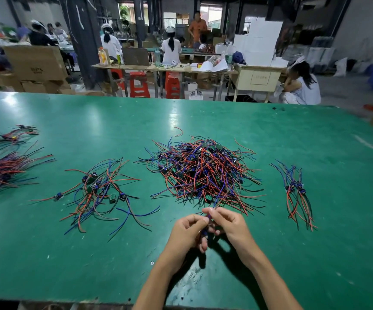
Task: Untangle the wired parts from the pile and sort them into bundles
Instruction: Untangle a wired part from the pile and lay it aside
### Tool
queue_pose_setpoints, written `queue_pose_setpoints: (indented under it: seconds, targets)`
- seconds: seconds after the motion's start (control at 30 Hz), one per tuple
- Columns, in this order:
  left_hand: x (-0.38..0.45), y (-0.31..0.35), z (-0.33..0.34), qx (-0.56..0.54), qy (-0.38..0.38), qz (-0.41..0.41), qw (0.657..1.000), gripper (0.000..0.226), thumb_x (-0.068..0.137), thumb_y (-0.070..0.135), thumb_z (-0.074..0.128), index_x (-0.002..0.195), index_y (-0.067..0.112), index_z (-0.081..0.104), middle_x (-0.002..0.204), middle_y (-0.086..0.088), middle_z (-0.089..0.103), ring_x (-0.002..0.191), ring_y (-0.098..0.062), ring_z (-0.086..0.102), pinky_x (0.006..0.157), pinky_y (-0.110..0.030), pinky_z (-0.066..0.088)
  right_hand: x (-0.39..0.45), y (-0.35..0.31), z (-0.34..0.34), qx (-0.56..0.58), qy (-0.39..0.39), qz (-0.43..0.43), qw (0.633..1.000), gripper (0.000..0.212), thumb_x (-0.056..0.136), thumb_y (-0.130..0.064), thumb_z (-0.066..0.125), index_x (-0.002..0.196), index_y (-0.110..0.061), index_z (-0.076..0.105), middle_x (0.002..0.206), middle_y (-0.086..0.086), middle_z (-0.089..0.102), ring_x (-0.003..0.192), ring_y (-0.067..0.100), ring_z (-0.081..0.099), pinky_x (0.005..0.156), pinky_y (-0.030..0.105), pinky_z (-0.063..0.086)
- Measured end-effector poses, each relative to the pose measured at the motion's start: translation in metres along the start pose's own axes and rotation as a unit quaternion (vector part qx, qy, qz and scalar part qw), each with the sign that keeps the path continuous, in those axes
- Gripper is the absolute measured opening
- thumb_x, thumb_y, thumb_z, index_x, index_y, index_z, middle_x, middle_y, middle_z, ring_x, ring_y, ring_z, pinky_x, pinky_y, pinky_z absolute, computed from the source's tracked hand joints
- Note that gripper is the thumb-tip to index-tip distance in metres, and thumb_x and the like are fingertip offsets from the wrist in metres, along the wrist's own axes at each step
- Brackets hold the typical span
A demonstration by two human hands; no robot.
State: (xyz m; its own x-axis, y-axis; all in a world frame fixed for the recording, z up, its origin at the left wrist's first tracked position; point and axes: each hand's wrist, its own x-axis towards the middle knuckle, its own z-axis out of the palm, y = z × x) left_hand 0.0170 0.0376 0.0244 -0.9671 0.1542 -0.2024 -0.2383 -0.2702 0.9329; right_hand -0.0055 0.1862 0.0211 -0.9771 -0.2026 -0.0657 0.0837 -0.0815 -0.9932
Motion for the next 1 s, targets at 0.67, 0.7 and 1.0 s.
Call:
queue_pose_setpoints:
  seconds: [0.67, 0.7, 1.0]
  targets:
    - [-0.006, -0.003, -0.023, 0.460, 0.178, 0.319, 0.810, 0.011, 0.084, 0.025, 0.081, 0.094, 0.029, 0.080, 0.084, 0.017, 0.070, 0.079, -0.006, 0.060, 0.069, -0.027, 0.049, -0.002, 0.013, -0.015, 0.172, 0.112, 0.005, 0.979, 0.018, 0.093, -0.007, 0.065, 0.110, -0.005, 0.073, 0.104, 0.005, 0.078, 0.078, 0.003, 0.068, 0.070, 0.013, 0.054]
    - [-0.006, -0.006, -0.023, 0.459, 0.183, 0.321, 0.808, 0.010, 0.084, 0.026, 0.080, 0.094, 0.029, 0.080, 0.083, 0.017, 0.070, 0.078, -0.006, 0.059, 0.069, -0.029, 0.050, -0.002, 0.014, -0.014, 0.170, 0.115, 0.002, 0.979, 0.018, 0.093, -0.007, 0.066, 0.110, -0.005, 0.074, 0.102, 0.005, 0.078, 0.078, 0.002, 0.068, 0.070, 0.013, 0.054]
    - [-0.008, -0.009, -0.024, 0.479, 0.220, 0.333, 0.782, 0.007, 0.089, 0.038, 0.071, 0.091, 0.032, 0.074, 0.084, 0.020, 0.070, 0.073, -0.002, 0.054, 0.073, -0.027, 0.037, -0.005, 0.016, -0.013, 0.179, 0.140, -0.017, 0.974, 0.032, 0.081, -0.022, 0.073, 0.109, -0.007, 0.075, 0.094, -0.001, 0.077, 0.073, 0.001, 0.065, 0.069, 0.012, 0.053]
